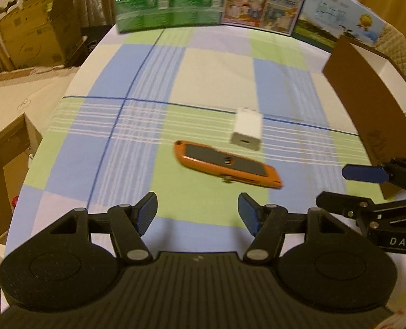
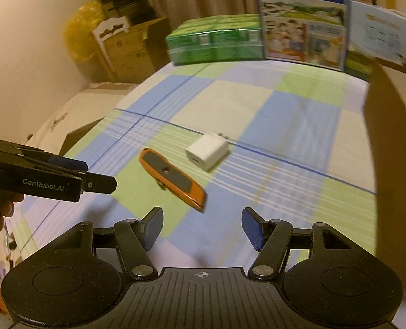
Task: Organize rigid objects
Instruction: 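Withdraw both open tools from the box back over the table, then grasp the orange utility knife with the right tool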
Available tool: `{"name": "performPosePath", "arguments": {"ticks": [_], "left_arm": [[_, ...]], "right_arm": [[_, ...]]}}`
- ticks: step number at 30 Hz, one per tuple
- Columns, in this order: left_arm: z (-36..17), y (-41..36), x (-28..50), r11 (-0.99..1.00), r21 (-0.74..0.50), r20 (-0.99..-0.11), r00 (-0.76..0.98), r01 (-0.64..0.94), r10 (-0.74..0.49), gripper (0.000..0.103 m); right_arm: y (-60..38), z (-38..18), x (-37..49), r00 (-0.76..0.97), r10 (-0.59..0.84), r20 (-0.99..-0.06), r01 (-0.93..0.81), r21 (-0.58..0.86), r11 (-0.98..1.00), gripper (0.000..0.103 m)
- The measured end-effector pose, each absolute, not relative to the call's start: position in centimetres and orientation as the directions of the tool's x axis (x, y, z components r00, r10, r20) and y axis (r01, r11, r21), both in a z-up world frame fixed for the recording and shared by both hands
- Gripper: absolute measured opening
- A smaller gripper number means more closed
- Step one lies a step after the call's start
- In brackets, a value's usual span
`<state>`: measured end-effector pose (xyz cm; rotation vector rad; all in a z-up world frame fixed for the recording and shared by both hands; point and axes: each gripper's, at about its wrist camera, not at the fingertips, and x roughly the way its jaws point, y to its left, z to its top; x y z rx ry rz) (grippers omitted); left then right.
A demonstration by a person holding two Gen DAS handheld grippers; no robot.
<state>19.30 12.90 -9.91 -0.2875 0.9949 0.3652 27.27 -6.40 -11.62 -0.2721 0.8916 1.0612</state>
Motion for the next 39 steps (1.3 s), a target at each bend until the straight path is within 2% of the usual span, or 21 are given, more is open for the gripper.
{"name": "performPosePath", "arguments": {"ticks": [13,24,28,33,34,39], "left_arm": [[-13.1,17.5,19.7,0.878,-0.072,-0.879,0.446,-0.473,0.168,0.061],[-14.6,20.0,20.7,0.866,-0.068,-0.891,0.420,-0.496,0.171,0.060],[-14.9,20.4,20.9,0.865,-0.065,-0.893,0.415,-0.498,0.172,0.060],[-15.1,20.4,21.1,0.866,-0.066,-0.896,0.411,-0.496,0.168,0.060],[-15.1,20.4,21.1,0.866,-0.065,-0.897,0.410,-0.495,0.167,0.060],[-15.1,19.9,20.9,0.874,-0.064,-0.896,0.413,-0.482,0.162,0.060]], "right_arm": [[2.0,-16.1,27.2,0.126,0.648,-0.751,-0.961,0.071,0.269,0.061],[5.8,-18.9,27.6,0.073,0.635,-0.769,-0.994,-0.006,0.107,0.060],[6.5,-19.7,27.5,0.045,0.637,-0.770,-0.999,-0.022,0.045,0.046],[6.7,-19.8,28.3,0.007,0.636,-0.771,-0.999,0.025,0.041,0.041],[6.6,-19.8,28.4,0.012,0.636,-0.772,-0.999,0.023,0.046,0.034],[6.1,-19.4,27.7,0.038,0.619,-0.785,-0.999,-0.005,0.054,0.033]]}}
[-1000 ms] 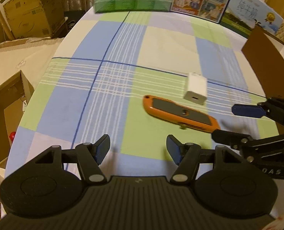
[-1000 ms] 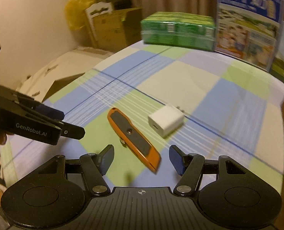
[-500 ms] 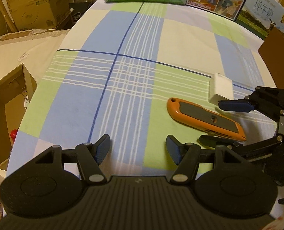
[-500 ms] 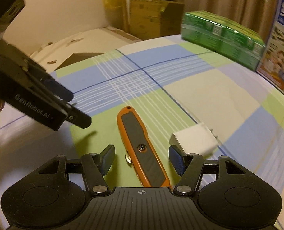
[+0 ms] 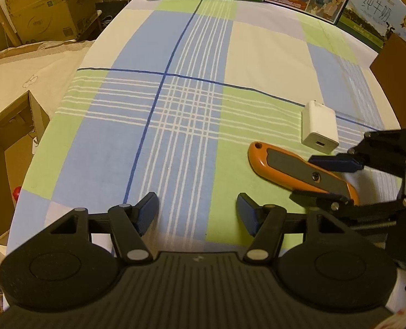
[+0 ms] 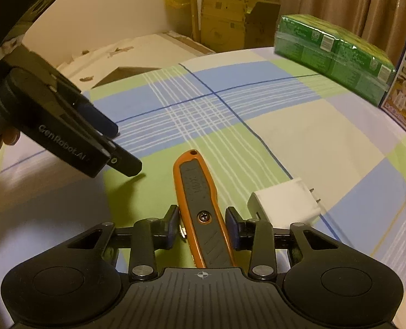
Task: Organize rigid objects
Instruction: 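Grasp the orange utility knife with the right tool, then grasp the white USB charger with the left tool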
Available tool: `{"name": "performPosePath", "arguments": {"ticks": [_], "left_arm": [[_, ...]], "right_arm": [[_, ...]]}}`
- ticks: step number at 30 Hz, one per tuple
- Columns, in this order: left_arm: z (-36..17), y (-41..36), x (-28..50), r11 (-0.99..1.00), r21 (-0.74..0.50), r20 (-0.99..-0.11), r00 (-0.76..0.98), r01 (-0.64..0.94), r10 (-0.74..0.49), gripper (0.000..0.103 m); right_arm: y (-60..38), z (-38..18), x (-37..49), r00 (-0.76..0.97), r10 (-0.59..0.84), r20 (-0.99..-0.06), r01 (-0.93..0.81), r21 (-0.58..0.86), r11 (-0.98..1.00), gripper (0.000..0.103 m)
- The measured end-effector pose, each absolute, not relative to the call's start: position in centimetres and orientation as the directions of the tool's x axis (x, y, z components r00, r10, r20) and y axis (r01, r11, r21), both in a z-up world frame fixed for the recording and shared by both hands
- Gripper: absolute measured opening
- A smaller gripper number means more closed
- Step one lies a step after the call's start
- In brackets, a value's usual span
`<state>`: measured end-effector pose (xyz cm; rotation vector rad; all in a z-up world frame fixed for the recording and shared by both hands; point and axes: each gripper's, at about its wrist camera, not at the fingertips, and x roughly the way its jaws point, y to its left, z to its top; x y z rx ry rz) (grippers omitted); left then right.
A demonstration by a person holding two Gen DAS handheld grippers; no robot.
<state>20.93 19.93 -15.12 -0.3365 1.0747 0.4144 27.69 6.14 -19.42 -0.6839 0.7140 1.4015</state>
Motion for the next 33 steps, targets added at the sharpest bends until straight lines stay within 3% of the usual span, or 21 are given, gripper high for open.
{"name": "performPosePath", "arguments": {"ticks": [5,12,21,33], "left_arm": [[-14.8,19.3,20.9,0.887,-0.060,-0.892,0.424,-0.457,0.158,0.059],[-14.5,17.5,22.3,0.921,-0.071,-0.880,0.458,-0.383,0.122,0.059],[-14.1,14.5,26.7,0.974,-0.065,-0.855,0.515,-0.219,0.058,0.059],[-15.9,12.0,33.5,0.998,-0.004,-0.849,0.528,-0.063,0.030,0.059]], "right_arm": [[3.8,-18.9,26.4,0.065,0.624,-0.778,-0.996,-0.010,0.091,0.033],[-1.1,-16.6,26.8,0.188,0.638,-0.747,-0.950,0.026,0.310,0.033],[-6.0,-15.6,30.7,0.415,0.480,-0.773,-0.726,0.037,0.687,0.033],[-8.3,-14.6,33.3,0.446,0.423,-0.789,-0.595,0.092,0.799,0.033]]}}
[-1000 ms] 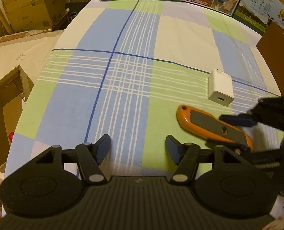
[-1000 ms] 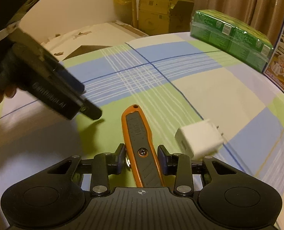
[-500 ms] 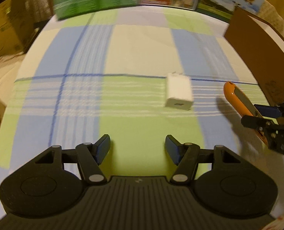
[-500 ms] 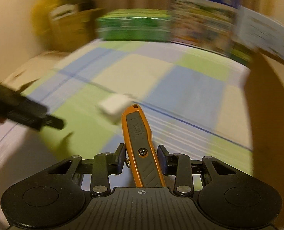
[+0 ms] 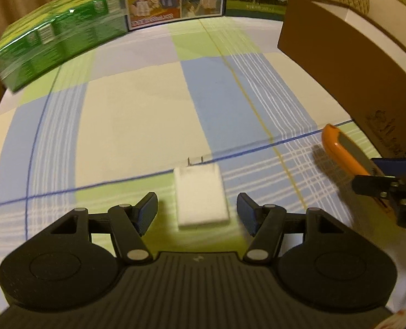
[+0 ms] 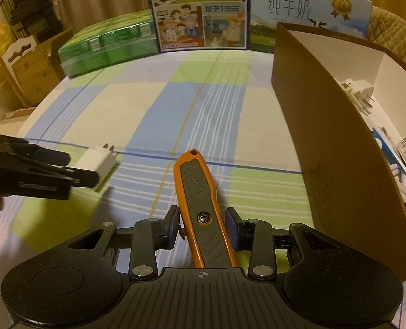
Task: Organize rigid objects
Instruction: 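Grasp the white USB charger with the left tool, then carry the charger in the left tool and the knife in the right tool over the box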
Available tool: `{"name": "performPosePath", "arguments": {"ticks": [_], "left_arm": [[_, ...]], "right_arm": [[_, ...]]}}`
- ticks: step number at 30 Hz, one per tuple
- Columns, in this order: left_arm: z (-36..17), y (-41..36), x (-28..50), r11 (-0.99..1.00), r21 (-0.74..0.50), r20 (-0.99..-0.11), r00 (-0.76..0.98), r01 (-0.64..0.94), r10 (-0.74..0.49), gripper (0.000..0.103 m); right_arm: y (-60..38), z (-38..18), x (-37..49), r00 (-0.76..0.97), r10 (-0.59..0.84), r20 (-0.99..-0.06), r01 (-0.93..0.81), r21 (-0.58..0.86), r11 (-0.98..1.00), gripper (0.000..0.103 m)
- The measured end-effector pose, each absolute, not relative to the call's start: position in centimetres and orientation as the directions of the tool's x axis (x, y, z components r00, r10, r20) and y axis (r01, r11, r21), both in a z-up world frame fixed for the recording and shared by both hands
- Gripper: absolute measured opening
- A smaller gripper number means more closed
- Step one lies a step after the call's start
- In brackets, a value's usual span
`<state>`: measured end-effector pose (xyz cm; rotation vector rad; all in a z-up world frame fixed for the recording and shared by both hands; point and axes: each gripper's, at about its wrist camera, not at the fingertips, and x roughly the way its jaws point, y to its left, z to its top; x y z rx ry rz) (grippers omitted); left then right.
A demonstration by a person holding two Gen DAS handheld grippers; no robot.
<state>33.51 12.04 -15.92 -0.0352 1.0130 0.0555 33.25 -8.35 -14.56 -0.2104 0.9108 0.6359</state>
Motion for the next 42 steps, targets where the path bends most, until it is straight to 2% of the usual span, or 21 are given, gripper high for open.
{"name": "performPosePath", "arguments": {"ticks": [3,5,8,17,27,33,42], "left_arm": [[-16.6,11.9,34.5,0.998,0.010,-0.856,0.515,-0.055,0.037,0.057],[-16.8,11.8,34.9,0.999,0.011,-0.860,0.509,-0.051,0.035,0.046],[-16.9,11.6,35.0,0.999,0.012,-0.858,0.512,-0.051,0.036,0.036],[-15.6,10.7,33.4,0.998,0.013,-0.853,0.521,-0.055,0.040,0.035],[-8.7,7.4,30.5,0.999,-0.020,-0.791,0.612,-0.043,0.011,0.035],[-4.9,3.7,31.1,1.000,-0.024,-0.754,0.656,-0.004,-0.015,0.036],[-1.5,-4.3,34.7,0.992,-0.062,-0.700,0.703,0.111,-0.123,0.035]], "right_arm": [[-8.7,-14.3,33.6,0.449,0.422,-0.788,-0.584,0.099,0.806,0.033],[-8.8,-14.3,33.7,0.449,0.422,-0.788,-0.579,0.102,0.809,0.033],[-8.9,-14.1,33.8,0.452,0.423,-0.785,-0.577,0.105,0.810,0.033],[-9.5,-12.9,33.5,0.438,0.463,-0.771,-0.590,0.142,0.795,0.033],[-11.3,-8.8,32.2,0.435,0.544,-0.717,-0.625,0.194,0.756,0.033],[-14.3,-5.8,31.9,0.473,0.572,-0.670,-0.616,0.212,0.758,0.033],[-21.1,-2.2,34.9,0.559,0.538,-0.631,-0.525,0.232,0.818,0.033]]}}
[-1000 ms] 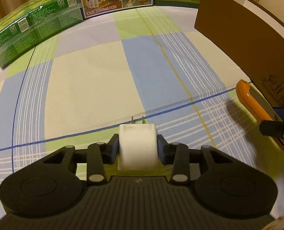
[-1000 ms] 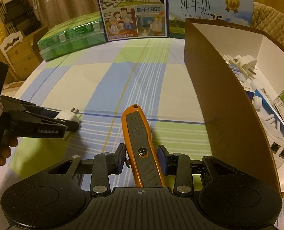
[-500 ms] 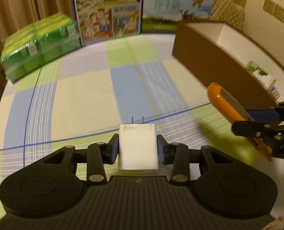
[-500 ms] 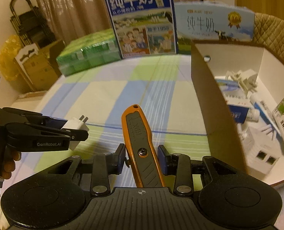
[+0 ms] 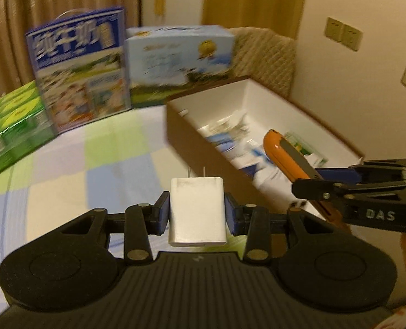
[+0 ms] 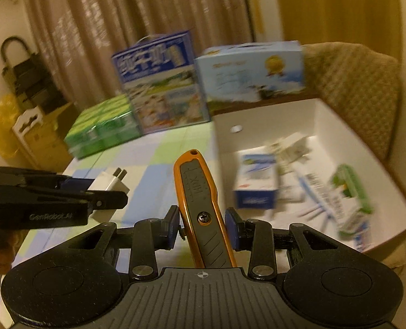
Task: Organize rigid objects
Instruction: 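Carry the charger in the left tool and the knife in the right tool over the box, then lower the charger with the left tool while the right tool lowers the knife, opening both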
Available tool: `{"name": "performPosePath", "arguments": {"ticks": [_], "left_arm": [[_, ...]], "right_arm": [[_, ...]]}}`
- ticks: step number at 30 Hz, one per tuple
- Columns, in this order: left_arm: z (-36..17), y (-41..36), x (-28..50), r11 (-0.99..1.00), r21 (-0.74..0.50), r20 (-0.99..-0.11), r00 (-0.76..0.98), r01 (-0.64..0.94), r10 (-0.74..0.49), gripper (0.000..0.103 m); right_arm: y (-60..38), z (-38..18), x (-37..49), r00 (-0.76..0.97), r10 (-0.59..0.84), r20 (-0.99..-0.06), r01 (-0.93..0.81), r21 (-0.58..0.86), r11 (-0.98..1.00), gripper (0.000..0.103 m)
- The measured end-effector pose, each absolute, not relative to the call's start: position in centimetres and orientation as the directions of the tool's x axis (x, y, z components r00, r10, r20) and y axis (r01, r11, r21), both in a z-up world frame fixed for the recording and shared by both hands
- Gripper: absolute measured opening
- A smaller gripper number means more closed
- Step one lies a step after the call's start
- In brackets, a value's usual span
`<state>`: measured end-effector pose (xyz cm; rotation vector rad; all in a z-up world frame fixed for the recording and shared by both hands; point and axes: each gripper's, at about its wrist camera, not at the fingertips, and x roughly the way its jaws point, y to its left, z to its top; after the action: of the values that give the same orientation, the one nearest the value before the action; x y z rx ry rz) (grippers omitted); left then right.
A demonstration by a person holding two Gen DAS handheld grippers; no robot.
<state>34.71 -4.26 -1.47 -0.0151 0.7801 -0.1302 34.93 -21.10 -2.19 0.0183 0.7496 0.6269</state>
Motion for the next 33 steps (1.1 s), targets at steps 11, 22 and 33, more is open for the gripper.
{"name": "performPosePath", "arguments": {"ticks": [11,22,33], "left_arm": [[-2.4,-12.5,42.8,0.984,-0.092,-0.724,0.667,0.155,-0.173,0.036],[-6.6,-15.9,50.8,0.991,-0.083,-0.793,0.596,0.104,-0.129,0.036],[-8.6,-16.3,54.4,0.997,-0.047,-0.818,0.570,0.060,-0.073,0.035]], "right_arm": [[-28.7,-1.8,43.5,0.597,0.488,-0.637,-0.414,0.276,0.867,0.033],[-30.1,-6.0,52.9,0.539,0.436,-0.721,-0.354,0.275,0.894,0.033],[-27.9,-8.4,57.0,0.521,0.373,-0.767,-0.399,0.168,0.902,0.033]]}}
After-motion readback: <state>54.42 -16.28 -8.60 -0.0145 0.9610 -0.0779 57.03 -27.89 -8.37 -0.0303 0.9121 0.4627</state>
